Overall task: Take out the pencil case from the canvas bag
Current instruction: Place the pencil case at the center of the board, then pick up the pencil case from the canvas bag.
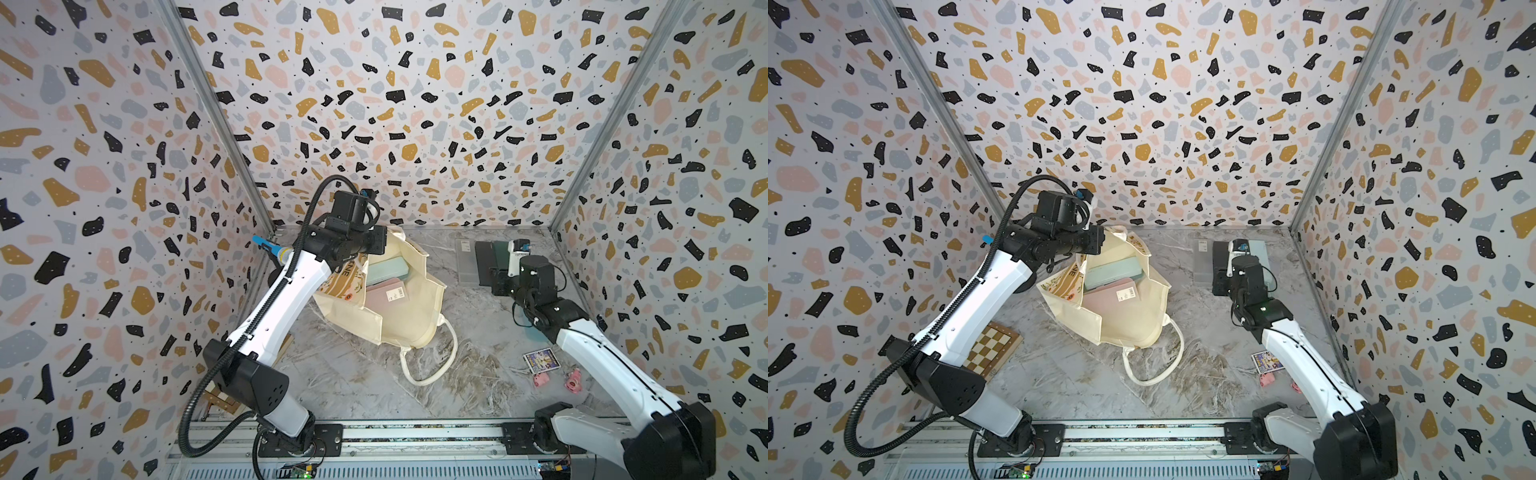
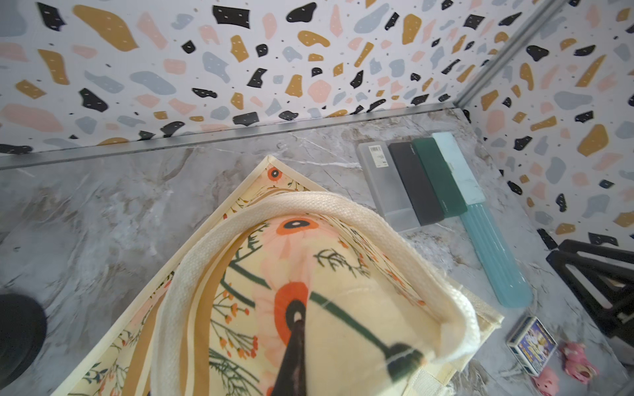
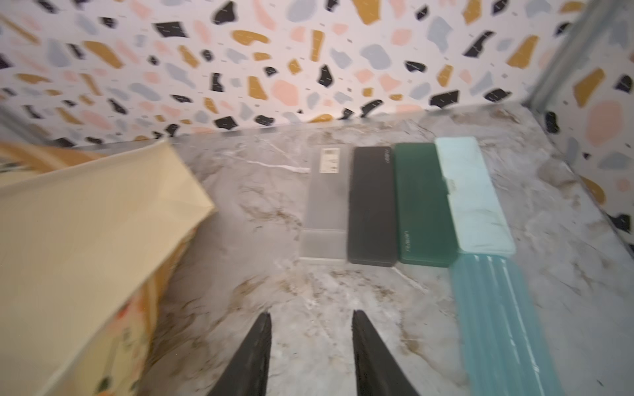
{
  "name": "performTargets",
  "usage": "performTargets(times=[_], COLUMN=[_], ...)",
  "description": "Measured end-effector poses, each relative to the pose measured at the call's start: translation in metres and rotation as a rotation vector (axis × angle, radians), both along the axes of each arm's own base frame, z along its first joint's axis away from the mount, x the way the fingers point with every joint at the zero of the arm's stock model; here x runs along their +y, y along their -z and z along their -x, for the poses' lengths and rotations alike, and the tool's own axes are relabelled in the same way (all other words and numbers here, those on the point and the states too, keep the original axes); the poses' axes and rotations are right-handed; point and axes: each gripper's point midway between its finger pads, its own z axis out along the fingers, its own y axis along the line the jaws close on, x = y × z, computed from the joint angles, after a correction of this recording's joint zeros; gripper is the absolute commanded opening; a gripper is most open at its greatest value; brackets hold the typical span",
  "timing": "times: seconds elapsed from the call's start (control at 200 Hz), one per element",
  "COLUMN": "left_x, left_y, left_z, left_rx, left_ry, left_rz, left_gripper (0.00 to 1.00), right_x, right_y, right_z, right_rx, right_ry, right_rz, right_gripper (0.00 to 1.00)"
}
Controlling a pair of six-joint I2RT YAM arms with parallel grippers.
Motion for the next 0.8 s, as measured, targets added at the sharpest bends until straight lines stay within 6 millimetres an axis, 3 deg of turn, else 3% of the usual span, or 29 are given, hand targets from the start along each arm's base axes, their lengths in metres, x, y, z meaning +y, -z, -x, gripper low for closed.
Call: performTargets(times=[0.235,0.335,0.436,0.526,0.621,0.801], left_x=[-0.022,-0.023,-0.024,-0.024,-0.024,-0.017], left_y=[0.004,0.006,0.007,0.007,0.007,0.006], left_z=[0.011,0.014,0.015,0.016,0.016,0.015], left_rx=[0.056,0.065,0.071,0.073,0.076,0.076], left_ry=[0.145,0.162,0.165,0.167,0.162,0.110], left_rz=[0.036,0.034,0.034,0.036,0.039,0.042], left_gripper=[0.00,0.00,0.00,0.00,0.00,0.00], right_x=[0.088,0.117,0.142,0.165,0.187,0.206], right_y=[-0.020,-0.021,-0.018,0.002,0.037,0.102], right_z=[0.075,0.108,0.129,0.138,0.137,0.118], right_rx=[-0.127,-0.151,-0.157,-0.112,-0.020,0.154], right_ry=[-0.358,-0.527,-0.658,-0.738,-0.780,-0.725], right_rz=[-0.016,-0.023,-0.016,0.028,0.095,0.192], right_gripper=[0.35,0.35,0.35,0.35,0.35,0.32])
